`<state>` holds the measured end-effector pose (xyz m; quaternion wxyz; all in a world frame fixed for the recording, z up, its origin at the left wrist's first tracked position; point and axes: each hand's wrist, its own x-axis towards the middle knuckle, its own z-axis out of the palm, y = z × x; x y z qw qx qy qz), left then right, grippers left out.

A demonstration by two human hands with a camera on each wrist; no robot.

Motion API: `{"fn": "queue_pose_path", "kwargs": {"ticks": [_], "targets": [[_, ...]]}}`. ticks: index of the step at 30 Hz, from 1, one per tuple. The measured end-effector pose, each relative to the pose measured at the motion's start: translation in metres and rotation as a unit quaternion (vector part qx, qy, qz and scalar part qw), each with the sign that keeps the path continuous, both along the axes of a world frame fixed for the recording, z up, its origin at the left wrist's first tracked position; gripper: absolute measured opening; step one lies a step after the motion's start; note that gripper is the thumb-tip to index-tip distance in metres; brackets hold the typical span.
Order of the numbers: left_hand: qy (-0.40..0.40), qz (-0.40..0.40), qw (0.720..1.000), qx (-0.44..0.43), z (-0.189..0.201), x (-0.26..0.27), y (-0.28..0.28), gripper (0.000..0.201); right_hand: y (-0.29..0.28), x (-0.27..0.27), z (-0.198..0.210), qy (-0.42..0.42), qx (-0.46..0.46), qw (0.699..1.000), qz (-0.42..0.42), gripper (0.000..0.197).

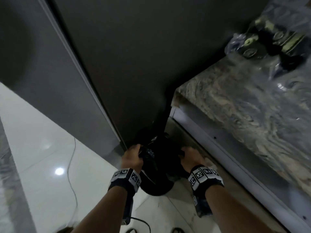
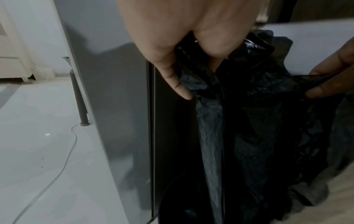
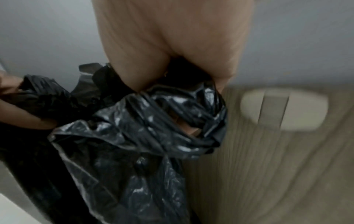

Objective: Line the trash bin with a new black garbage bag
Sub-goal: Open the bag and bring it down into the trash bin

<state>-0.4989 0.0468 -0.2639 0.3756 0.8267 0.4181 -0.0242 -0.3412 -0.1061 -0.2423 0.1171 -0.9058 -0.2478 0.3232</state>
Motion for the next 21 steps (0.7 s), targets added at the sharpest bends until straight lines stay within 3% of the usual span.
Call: {"fn": "queue_pose_path", "kwargs": {"ticks": [5, 8, 14, 18, 21], "targets": [[0.008, 0.007, 1.0, 0.016, -0.107, -0.001, 0.006, 0.039, -0.002, 0.008, -0.118, 0.004, -0.026, 0.999, -0.047, 0.038], [0.011, 0.0, 1.0, 0.0, -0.167, -0.005, 0.005, 0.035, -0.003, 0.008, -0.183, 0.0, -0.042, 0.998, -0.043, 0.031], [0.009, 0.001, 0.999, -0.048, -0.278, -0.012, 0.003, 0.039, -0.011, 0.005, -0.289, -0.007, -0.066, 0.995, -0.069, 0.028], [-0.006, -0.006, 1.0, -0.03, -0.314, -0.018, 0.012, 0.046, -0.02, 0.009, -0.324, 0.011, -0.042, 0.993, -0.112, 0.041], [0.031, -0.026, 0.999, -0.033, -0.33, -0.02, 0.017, 0.041, -0.022, 0.013, -0.339, 0.08, -0.036, 0.989, -0.117, 0.049]]}}
